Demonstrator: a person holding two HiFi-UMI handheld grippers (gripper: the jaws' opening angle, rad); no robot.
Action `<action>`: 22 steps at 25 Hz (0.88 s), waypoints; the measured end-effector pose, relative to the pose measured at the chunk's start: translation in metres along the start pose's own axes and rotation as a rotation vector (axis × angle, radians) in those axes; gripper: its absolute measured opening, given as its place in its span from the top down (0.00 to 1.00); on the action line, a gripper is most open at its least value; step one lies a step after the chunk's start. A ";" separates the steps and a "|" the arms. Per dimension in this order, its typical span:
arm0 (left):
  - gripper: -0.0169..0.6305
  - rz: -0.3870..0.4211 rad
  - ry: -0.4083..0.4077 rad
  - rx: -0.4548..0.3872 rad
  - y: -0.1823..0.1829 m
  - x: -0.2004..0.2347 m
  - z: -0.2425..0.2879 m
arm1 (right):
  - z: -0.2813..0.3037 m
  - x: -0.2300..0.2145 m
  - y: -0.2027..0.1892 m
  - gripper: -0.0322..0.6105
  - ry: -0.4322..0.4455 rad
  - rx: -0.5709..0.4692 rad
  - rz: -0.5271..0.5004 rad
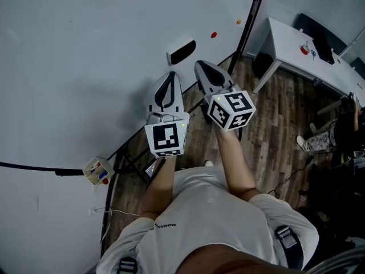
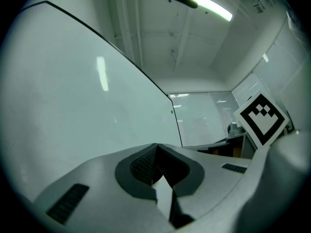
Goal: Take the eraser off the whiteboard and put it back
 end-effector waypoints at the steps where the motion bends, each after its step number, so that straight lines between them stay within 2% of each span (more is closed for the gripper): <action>1: 0.97 0.004 0.001 0.003 -0.001 -0.001 0.001 | 0.002 -0.002 -0.003 0.93 0.001 0.005 0.019; 3: 0.97 0.013 0.006 0.004 -0.002 0.000 0.004 | 0.007 -0.006 -0.008 0.93 0.008 0.007 0.071; 5: 0.97 0.017 0.015 -0.001 -0.001 0.004 0.008 | 0.014 -0.009 -0.013 0.93 0.025 -0.001 0.173; 12: 0.97 0.028 0.045 -0.006 -0.002 0.011 0.011 | 0.024 -0.030 -0.042 0.91 0.014 -0.043 0.700; 14: 0.97 0.017 0.056 -0.007 -0.002 0.013 0.013 | 0.029 -0.033 -0.042 0.82 0.031 -0.067 0.821; 17: 0.97 0.015 0.066 -0.003 -0.006 0.014 0.016 | 0.026 -0.047 -0.061 0.74 -0.079 -0.034 0.979; 22: 0.97 0.022 0.072 0.004 -0.010 0.015 0.018 | 0.031 -0.054 -0.083 0.60 -0.129 -0.008 1.171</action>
Point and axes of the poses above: the fingertips, and each gripper's own axes: z forward along the fingers, x to its left, y out of its top, the point moved 2 cm from there along -z, backward along the fingers, and after that the axes turned 13 degrees about -x, right-handed, at the moved point
